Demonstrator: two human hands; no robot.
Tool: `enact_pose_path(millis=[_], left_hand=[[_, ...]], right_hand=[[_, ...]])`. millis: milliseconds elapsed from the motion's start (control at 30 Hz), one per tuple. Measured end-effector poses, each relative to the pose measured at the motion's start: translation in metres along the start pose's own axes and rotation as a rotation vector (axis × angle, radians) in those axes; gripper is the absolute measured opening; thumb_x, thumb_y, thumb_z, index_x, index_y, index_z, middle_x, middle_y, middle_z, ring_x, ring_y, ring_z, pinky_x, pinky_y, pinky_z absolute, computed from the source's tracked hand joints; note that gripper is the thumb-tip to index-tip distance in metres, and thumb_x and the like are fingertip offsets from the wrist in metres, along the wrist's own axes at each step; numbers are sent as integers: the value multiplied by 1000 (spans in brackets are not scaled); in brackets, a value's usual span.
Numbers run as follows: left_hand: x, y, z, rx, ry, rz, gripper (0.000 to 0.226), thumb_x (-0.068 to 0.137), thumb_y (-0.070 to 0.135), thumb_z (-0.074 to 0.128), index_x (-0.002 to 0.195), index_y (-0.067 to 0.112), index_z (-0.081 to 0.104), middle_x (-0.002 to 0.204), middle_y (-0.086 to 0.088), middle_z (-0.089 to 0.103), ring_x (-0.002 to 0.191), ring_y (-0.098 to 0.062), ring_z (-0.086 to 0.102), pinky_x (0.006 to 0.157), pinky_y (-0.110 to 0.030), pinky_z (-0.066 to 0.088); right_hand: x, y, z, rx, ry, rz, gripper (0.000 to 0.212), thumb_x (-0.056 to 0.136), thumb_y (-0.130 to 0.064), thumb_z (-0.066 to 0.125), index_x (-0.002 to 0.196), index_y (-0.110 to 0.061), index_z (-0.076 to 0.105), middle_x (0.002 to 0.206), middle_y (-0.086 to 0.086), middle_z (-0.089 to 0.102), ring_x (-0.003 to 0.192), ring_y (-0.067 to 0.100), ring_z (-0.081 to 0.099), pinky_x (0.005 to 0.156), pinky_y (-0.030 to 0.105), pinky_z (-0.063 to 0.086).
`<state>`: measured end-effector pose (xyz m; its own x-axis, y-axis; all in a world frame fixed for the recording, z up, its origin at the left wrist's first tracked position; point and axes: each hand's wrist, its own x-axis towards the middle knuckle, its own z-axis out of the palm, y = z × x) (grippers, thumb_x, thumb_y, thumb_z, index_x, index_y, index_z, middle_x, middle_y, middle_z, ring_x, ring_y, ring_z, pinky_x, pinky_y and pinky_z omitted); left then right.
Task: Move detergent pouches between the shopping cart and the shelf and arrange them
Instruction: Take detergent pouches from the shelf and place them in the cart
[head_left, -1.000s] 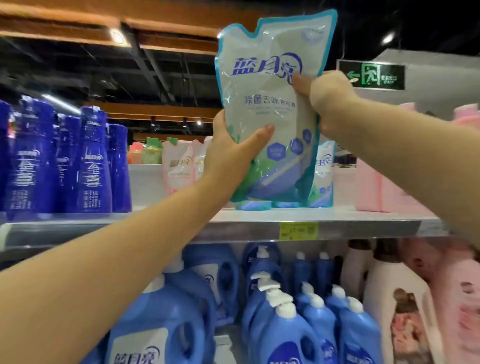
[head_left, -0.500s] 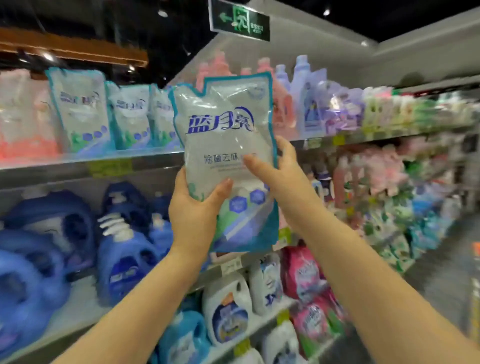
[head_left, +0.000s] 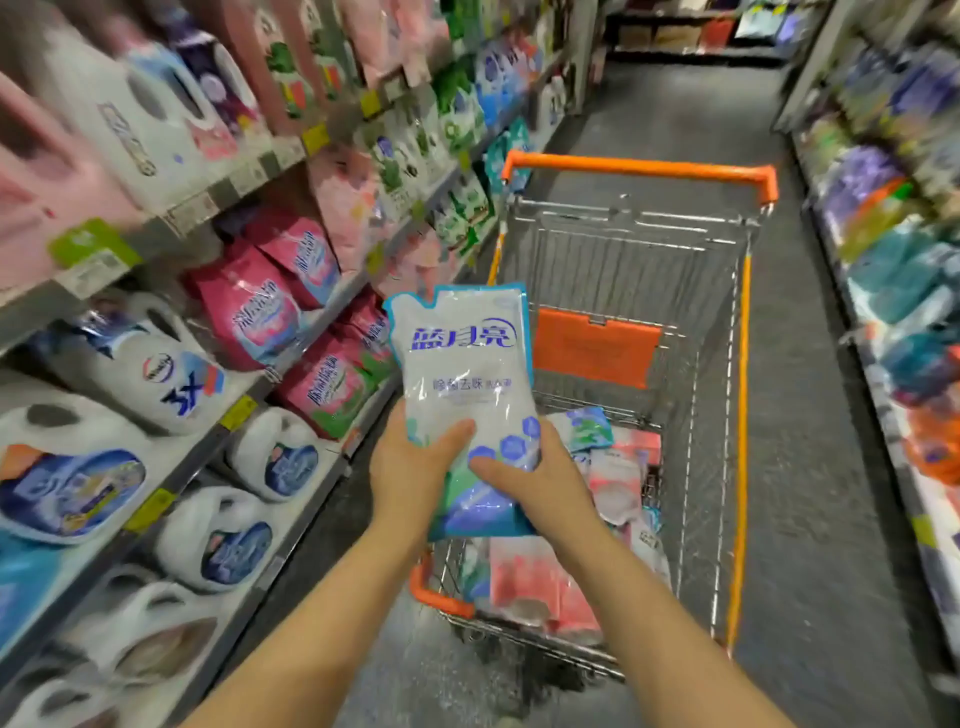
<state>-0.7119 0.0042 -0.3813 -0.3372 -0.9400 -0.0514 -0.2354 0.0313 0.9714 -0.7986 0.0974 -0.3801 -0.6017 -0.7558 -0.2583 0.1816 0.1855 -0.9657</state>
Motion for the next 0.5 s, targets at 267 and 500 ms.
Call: enact_pose_path(millis=[267, 500], left_hand=[[-28, -120, 118, 208, -494, -331, 36, 80, 11, 71, 113, 22, 58, 115, -5, 66, 92, -12, 59, 66, -4, 45], [-33, -148, 158, 609, -1048, -437, 46, 94, 9, 50, 137, 8, 33, 121, 1, 46, 114, -18, 47, 64, -6, 30]], right_hand=[[-2, 130, -86, -70, 262, 417, 39, 80, -7, 70, 110, -19, 49, 104, -1, 65, 96, 17, 61, 86, 26, 46], [-3, 187, -123, -385, 307, 657, 20, 85, -10, 58, 74, -23, 48, 76, -9, 51, 85, 17, 53, 66, 25, 41]])
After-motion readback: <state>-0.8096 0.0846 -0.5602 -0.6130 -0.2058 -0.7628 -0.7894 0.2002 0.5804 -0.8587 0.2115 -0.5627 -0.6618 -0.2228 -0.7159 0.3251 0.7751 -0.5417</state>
